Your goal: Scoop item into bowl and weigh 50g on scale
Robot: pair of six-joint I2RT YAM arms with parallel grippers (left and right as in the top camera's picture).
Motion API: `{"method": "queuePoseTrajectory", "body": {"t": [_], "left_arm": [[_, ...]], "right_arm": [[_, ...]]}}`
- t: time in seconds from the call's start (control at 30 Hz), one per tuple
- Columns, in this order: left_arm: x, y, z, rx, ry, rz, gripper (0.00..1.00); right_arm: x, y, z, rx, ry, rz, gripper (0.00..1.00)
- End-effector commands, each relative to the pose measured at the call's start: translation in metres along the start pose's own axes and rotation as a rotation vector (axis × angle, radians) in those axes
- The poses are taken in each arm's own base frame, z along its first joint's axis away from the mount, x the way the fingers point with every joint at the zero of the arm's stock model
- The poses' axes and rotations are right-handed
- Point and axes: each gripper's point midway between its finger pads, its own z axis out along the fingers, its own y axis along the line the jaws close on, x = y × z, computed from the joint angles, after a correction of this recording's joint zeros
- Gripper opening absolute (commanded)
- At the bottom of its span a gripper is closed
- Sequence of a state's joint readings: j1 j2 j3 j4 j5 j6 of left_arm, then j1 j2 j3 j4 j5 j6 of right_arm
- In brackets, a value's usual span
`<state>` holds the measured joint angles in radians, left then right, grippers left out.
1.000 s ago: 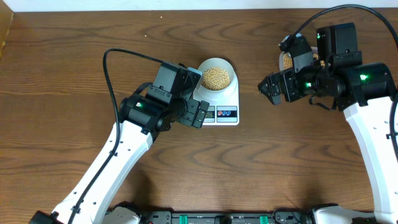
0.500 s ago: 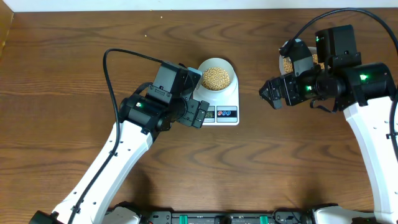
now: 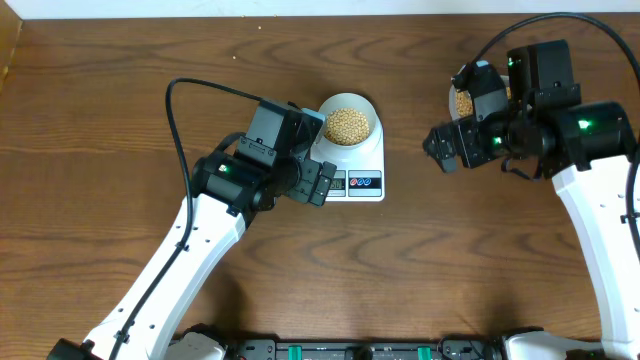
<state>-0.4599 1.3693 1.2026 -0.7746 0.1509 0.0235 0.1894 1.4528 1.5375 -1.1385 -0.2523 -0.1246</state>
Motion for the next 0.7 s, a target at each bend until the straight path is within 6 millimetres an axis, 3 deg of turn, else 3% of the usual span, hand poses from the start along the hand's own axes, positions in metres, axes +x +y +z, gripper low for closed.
{"method": "queuePoseTrajectory", "body": {"t": [0.0,0.23,0.5,0.67], "left_arm": [[0.003,0.004,0.002,-0.012,0.009,-0.004,0.93],[0.003,0.004,0.003,-0.012,0.009,-0.004,0.93],[0.003,0.004,0.003,-0.012,0.009,-0.004,0.93],[0.003,0.004,0.002,-0.012,0.009,-0.004,0.93]], "right_arm": [[0.005,-0.003,-0.007,0.055,-0.044,-0.106,0.99],[0.014,-0.003,-0.028,0.117,-0.293,-0.21,0.99],[0.053,-0.018,-0.053,0.244,-0.519,-0.248,0.99],[0.073,-0.022,-0.058,0.323,-0.686,-0.276,0.99]]}}
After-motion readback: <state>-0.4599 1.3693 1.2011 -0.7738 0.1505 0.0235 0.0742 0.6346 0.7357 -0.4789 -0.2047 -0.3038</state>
